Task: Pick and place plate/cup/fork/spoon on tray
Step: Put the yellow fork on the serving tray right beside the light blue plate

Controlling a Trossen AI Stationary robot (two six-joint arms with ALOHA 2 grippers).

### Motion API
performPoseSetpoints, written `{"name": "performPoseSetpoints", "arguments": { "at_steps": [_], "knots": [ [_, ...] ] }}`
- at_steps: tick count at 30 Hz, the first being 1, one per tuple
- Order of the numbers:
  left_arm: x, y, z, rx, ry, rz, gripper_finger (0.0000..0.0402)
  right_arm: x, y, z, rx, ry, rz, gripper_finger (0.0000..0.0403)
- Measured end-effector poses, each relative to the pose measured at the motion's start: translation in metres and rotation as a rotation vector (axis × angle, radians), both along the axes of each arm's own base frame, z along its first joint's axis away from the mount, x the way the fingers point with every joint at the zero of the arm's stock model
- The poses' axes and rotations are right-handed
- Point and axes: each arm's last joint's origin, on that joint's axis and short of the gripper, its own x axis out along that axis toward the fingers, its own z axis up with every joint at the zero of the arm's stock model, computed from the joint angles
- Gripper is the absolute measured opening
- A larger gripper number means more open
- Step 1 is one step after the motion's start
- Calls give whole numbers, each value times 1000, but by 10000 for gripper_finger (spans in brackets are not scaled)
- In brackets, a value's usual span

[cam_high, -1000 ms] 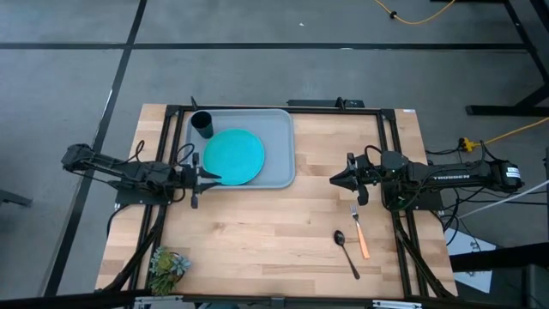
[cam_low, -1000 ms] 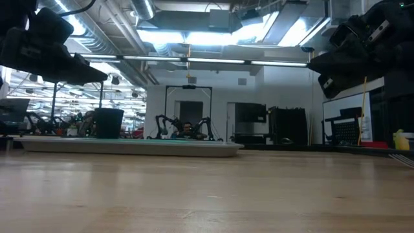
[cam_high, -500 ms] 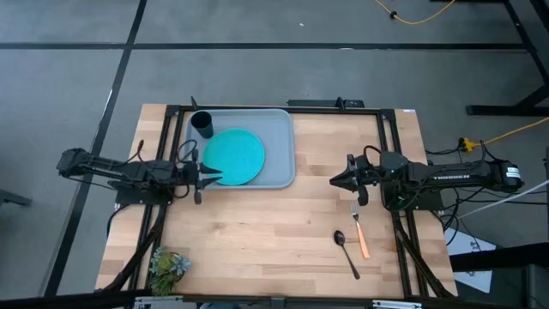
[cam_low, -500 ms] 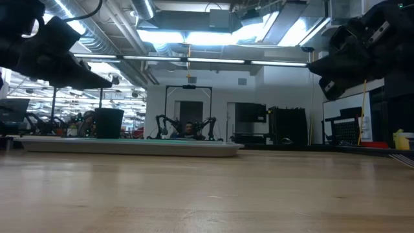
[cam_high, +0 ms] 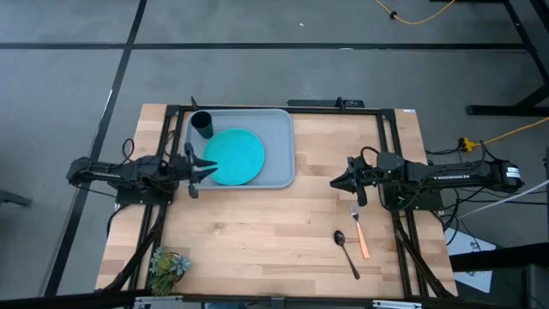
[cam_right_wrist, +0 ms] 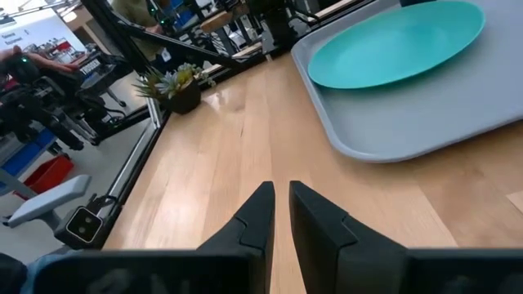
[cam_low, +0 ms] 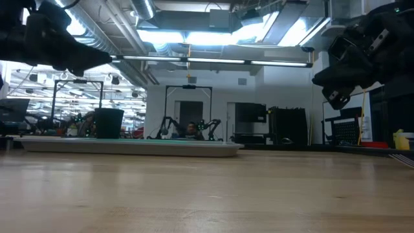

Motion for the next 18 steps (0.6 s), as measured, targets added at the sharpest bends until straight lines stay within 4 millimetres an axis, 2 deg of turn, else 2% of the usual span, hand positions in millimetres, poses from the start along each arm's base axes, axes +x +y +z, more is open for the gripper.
{"name": "performPoseSetpoints", "arguments": {
  "at_steps": [18],
  "knots": [
    [0, 0, 0, -1, -1, 3, 80, 0, 0, 0, -27, -4, 6, 46]
  ]
}}
